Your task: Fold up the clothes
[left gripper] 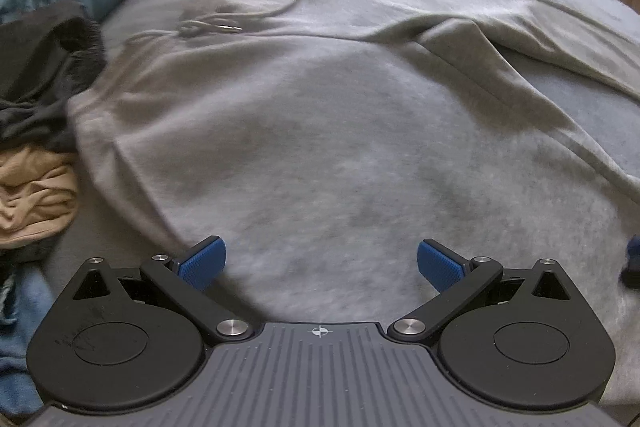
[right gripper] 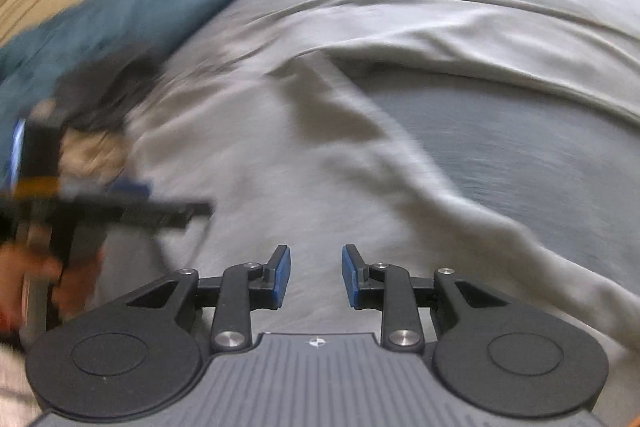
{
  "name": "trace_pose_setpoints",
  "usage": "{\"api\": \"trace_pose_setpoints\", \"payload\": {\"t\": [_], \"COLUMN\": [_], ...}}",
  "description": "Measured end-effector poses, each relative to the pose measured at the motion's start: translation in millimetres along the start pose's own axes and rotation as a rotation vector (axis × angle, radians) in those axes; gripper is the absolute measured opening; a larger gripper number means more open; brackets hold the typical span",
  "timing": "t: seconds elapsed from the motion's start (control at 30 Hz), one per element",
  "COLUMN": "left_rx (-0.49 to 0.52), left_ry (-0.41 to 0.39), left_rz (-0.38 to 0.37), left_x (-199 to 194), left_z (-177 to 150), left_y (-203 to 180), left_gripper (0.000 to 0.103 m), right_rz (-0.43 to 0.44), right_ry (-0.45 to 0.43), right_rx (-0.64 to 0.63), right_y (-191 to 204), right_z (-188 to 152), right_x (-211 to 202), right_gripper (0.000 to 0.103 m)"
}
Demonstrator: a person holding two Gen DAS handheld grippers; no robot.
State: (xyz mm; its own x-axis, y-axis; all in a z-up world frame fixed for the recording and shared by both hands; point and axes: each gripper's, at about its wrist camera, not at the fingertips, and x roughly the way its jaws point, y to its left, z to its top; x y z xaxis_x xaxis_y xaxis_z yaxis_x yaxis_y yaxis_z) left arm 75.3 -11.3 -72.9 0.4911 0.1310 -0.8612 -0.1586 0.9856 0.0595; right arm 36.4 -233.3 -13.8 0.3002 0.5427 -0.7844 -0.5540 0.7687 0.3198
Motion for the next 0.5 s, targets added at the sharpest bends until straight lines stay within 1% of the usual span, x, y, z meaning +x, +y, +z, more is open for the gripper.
{"api": "trace_pose_setpoints", "payload": {"t": [0.07,0.13,0.17,0.3,0.33,0.43,0.47,0.5], "left_rx": [-0.015,-0.04,-0.056,-0.143,-0.171,-0.265,-0.291,-0.317], "left_ry": [-0.01,-0.021,-0.026,-0.031,-0.036,-0.056,-0.065,-0.074], "left_rz": [0.018,0.041,0.055,0.092,0.096,0.102,0.1,0.099], "left_x": [-5,-8,-9,-7,-5,-3,-2,-1], "left_z": [-4,-9,-11,-18,-18,-18,-17,-16], "left_y": [10,23,29,56,63,81,86,90], "left_gripper": [0.103,0.103,0.103,0.1,0.1,0.096,0.094,0.088], "right_rz": [0.042,0.064,0.073,0.055,0.039,0.008,-0.003,-0.015], "right_ry": [0.025,0.049,0.061,0.086,0.082,0.084,0.09,0.097], "right_rx": [-0.094,-0.179,-0.22,-0.405,-0.457,-0.569,-0.592,-0.611], "right_y": [18,35,44,74,81,94,96,97], "right_z": [-4,-8,-10,-24,-29,-40,-43,-46], "right_x": [7,14,17,27,28,30,31,33], "right_gripper": [0.033,0.037,0.037,0.039,0.041,0.049,0.049,0.049]}}
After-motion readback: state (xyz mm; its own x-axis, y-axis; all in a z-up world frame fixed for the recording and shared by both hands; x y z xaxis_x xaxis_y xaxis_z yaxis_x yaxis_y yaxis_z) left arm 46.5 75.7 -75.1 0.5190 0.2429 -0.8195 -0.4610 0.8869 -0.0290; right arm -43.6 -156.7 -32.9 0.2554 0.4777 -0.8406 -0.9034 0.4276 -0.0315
